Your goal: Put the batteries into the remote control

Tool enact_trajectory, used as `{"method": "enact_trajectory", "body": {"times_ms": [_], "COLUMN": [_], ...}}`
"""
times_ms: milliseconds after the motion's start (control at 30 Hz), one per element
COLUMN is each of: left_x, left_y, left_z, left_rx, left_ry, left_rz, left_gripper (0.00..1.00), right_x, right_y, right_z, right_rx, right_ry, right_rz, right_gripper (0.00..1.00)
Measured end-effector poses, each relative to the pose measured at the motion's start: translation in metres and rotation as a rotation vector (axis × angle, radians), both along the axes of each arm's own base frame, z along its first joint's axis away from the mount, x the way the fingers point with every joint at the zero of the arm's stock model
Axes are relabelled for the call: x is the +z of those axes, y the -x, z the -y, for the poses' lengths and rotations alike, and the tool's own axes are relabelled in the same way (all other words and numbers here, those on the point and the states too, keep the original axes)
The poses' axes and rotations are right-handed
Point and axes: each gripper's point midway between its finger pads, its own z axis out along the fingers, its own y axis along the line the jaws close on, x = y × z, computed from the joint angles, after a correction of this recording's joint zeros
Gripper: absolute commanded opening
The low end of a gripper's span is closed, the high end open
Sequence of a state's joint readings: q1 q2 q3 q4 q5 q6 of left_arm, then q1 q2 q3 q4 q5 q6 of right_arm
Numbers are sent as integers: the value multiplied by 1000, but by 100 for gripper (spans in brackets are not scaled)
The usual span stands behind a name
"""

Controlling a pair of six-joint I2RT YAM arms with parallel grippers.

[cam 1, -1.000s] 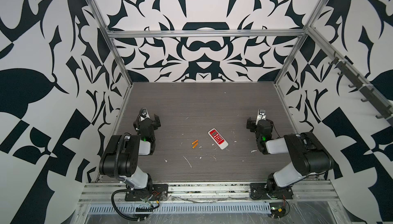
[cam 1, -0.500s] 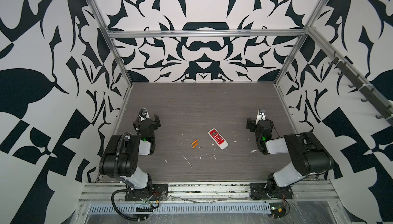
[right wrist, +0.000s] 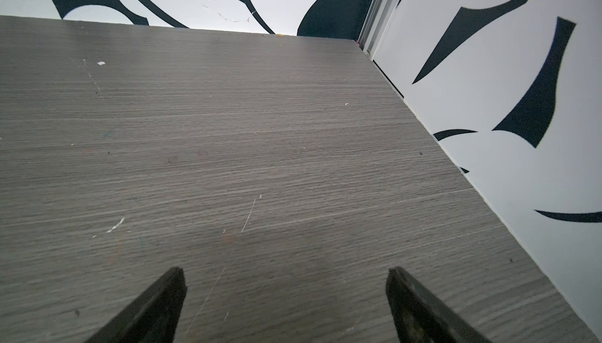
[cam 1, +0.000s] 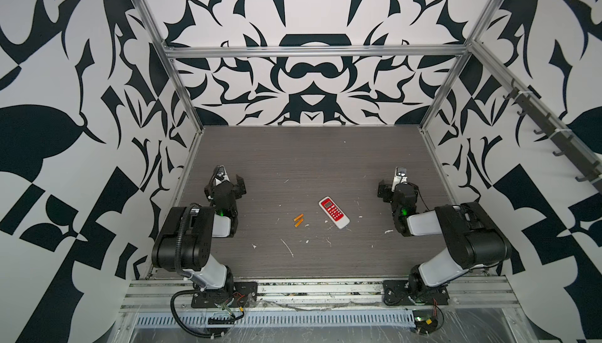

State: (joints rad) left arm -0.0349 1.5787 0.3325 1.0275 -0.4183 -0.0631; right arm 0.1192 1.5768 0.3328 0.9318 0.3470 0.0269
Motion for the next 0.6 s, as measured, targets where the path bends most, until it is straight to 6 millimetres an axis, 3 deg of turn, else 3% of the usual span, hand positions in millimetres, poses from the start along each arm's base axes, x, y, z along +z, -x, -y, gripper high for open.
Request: {"method": "enact_trajectory", "body": {"times_ms": [600], "left_x": [0], "left_y": [0], "left_z": [0], "left_rx": [0], "left_ry": [0], "left_rz": [0], "left_gripper": [99], "right_x": [-3], "right_y": [5], "right_z": [-2], "right_rx": [16], "right_ry": [-3], "right_rz": [3], "right_gripper": [100]}}
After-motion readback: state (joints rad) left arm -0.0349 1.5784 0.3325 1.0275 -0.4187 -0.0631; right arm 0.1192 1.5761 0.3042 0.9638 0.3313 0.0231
